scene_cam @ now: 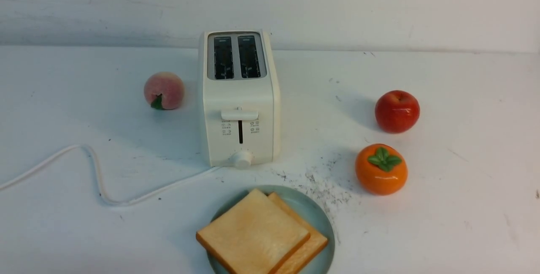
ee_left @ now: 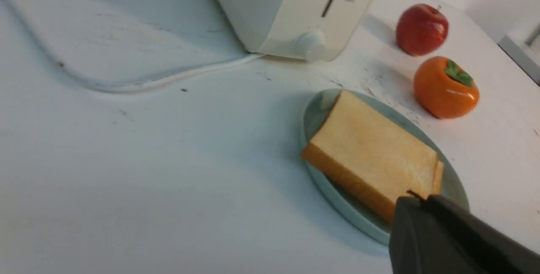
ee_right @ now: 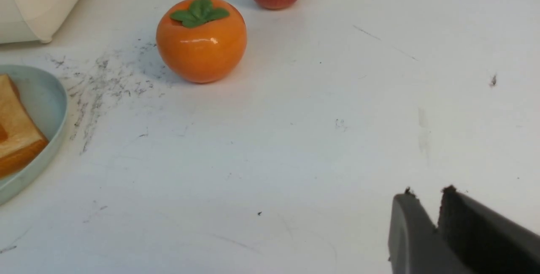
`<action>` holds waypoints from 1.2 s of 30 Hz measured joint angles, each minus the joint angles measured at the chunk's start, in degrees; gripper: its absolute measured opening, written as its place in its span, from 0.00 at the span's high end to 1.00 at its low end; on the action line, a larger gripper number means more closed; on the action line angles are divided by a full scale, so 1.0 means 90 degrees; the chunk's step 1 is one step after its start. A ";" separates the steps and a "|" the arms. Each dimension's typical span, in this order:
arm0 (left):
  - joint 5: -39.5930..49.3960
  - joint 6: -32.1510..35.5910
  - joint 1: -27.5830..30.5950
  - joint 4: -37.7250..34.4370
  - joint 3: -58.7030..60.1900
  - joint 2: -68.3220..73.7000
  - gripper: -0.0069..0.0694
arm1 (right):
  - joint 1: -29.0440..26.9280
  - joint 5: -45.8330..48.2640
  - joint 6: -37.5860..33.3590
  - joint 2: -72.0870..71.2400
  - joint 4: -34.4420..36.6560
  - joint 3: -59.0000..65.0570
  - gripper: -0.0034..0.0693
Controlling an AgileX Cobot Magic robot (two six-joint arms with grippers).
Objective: Take toasted bread from bread machine on white table place on plate.
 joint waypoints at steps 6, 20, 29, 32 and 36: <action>0.0260 0.0000 0.1402 0.0132 0.0253 -0.1009 0.93 | 0.0000 0.0000 0.0000 0.0000 0.0000 0.0000 0.79; 0.1324 0.0000 0.1741 0.0343 0.0281 -0.1093 0.92 | 0.0000 -0.0002 0.0000 0.0000 0.0000 0.0000 0.78; 0.1324 0.0000 0.1720 0.0365 0.0281 -0.1093 0.92 | 0.0000 -0.0002 0.0000 0.0000 0.0000 0.0000 0.77; 0.1324 0.0000 0.1720 0.0364 0.0281 -0.1093 0.91 | 0.0000 -0.0002 0.0000 0.0000 0.0000 0.0000 0.76; 0.1324 0.0000 0.1720 0.0364 0.0281 -0.1093 0.91 | 0.0000 -0.0002 0.0000 0.0000 0.0000 0.0000 0.76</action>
